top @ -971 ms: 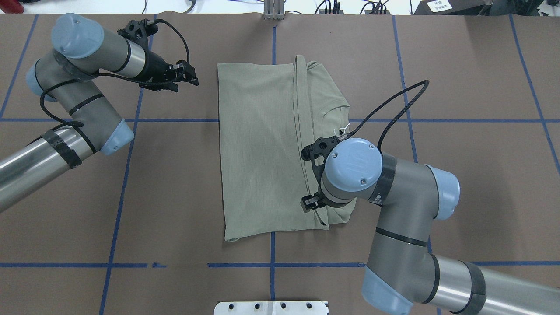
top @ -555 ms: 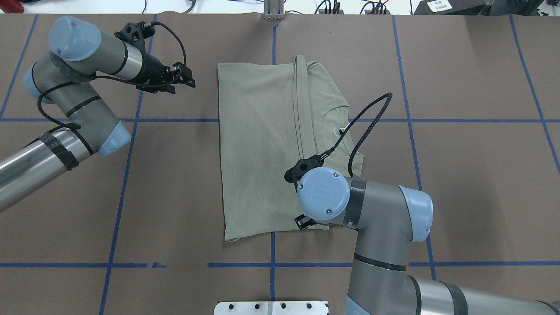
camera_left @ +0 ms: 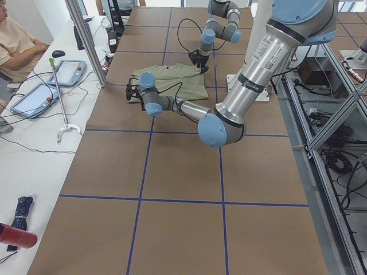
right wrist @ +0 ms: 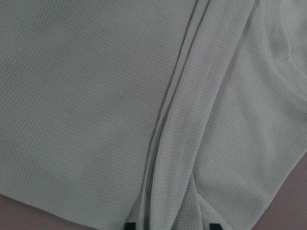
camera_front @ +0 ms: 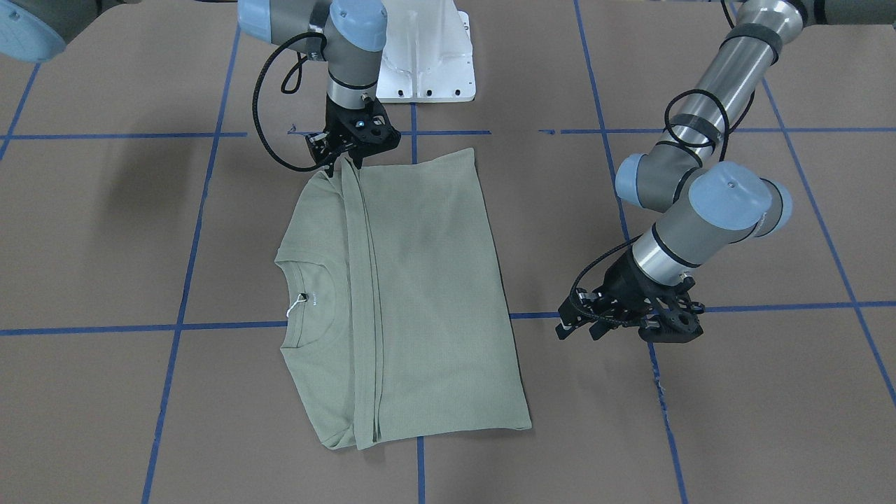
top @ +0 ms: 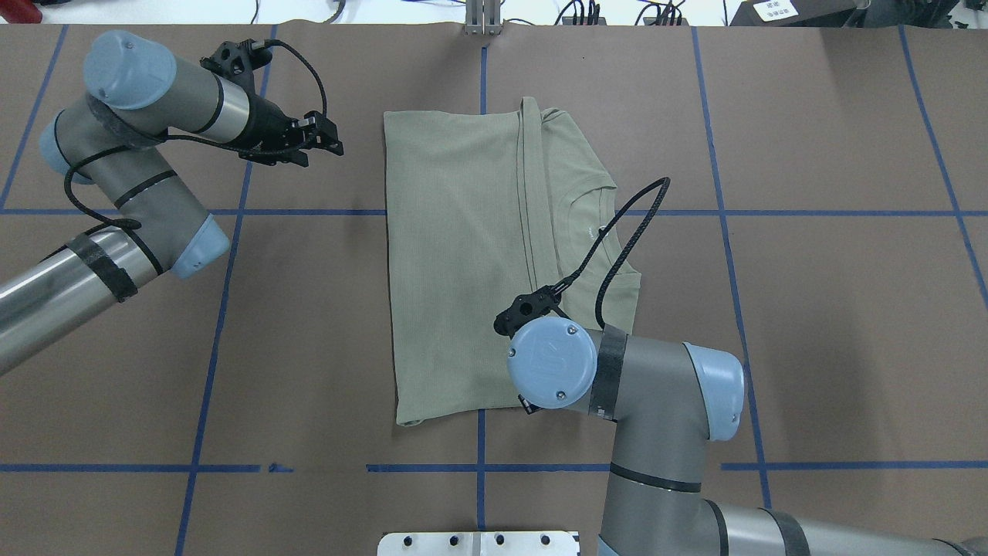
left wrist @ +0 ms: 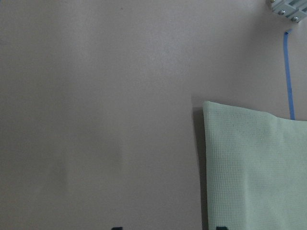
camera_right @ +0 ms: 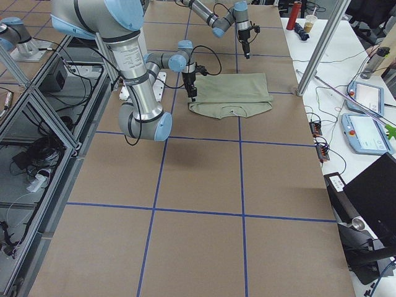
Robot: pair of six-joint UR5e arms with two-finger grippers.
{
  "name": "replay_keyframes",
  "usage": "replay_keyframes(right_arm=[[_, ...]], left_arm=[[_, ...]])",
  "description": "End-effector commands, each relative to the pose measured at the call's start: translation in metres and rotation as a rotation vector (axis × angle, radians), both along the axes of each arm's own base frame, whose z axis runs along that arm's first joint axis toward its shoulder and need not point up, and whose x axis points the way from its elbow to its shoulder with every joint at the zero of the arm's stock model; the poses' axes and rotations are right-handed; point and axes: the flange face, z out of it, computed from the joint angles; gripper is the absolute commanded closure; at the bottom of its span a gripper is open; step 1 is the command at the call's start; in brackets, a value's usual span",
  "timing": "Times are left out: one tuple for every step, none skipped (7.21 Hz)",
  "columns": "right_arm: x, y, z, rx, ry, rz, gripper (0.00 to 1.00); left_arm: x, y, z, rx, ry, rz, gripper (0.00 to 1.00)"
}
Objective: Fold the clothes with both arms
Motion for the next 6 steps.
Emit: replay_keyframes(right_arm=[[-0.0061,-0.0015,-0.0034,0.002,0.001,0.001,0.53],[-0.0062,-0.0016,-0.0036,0.003,-0.001,0.001,0.58],[-0.0065,-0.0005,-0.0018,0.001,0.0,-0.002,0.6],[-0.007,-0.0004,-0.0014,0.001,0.0,-0.004,0.63],[-0.0092,0.0031,-0.0008,-0.002,0.001,-0.009,0.64],[-0.0105,0.0048,0.0006,-0.002,0.003,-0.013,0.79]], left_arm=[[-0.0001,0.0002,-0.0006,0.001,0.001,0.0,0.29],[-0.0001,0.0002,-0.0006,0.001,0.001,0.0,0.29],[-0.0001,0.0003,-0.0006,0.0,0.001,0.001,0.29],[-0.0005,0.0006,-0.0002,-0.001,0.001,0.0,0.29],[-0.0005,0.0007,-0.0004,0.002,0.002,0.0,0.29],[-0.0004,0.0005,-0.0021,0.002,0.003,0.0,0.29]])
